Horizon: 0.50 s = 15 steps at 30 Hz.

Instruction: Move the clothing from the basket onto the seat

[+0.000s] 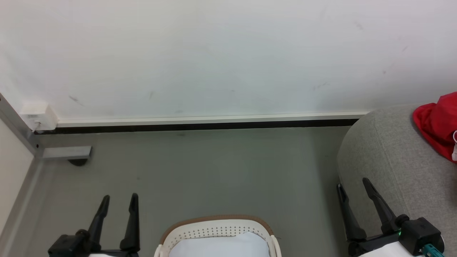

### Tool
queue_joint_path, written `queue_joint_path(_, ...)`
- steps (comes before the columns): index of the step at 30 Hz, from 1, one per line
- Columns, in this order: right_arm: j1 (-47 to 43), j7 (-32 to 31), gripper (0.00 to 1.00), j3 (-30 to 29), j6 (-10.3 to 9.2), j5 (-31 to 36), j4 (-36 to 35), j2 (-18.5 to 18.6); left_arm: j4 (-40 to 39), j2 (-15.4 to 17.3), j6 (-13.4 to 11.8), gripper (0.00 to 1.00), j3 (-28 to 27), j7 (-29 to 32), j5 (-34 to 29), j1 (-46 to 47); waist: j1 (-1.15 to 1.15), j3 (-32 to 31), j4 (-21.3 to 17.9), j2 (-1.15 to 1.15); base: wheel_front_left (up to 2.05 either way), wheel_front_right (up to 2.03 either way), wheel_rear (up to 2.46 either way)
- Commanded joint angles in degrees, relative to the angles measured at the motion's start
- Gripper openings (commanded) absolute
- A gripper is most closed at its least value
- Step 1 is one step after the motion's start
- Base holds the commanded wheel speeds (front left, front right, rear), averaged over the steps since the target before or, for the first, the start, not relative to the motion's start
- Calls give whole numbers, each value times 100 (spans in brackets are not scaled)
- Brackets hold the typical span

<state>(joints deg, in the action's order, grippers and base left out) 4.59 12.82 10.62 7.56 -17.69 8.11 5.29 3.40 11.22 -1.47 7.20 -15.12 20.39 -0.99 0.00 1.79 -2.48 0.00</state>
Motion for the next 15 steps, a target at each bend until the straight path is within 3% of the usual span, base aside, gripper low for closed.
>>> queue_joint_path(1, 76, 25, 100, 19, -15, -34, 31, 5, 40, -38, 39, 100, -61, -4, -118, -29, 0, -6, -19, 0, 0, 0, 0)
queue_joint_path(14, 136, 23, 100, 125, -15, -104, 116, 20, 227, -314, 349, 100, -316, -4, -322, -41, 0, -39, -74, 0, 0, 0, 0)
queue_joint_path(15, 85, 12, 0, 128, 0, -55, 107, -1, 218, -324, 351, 0, -304, 0, -272, -5, 1, -40, -74, 0, 0, 0, 0)
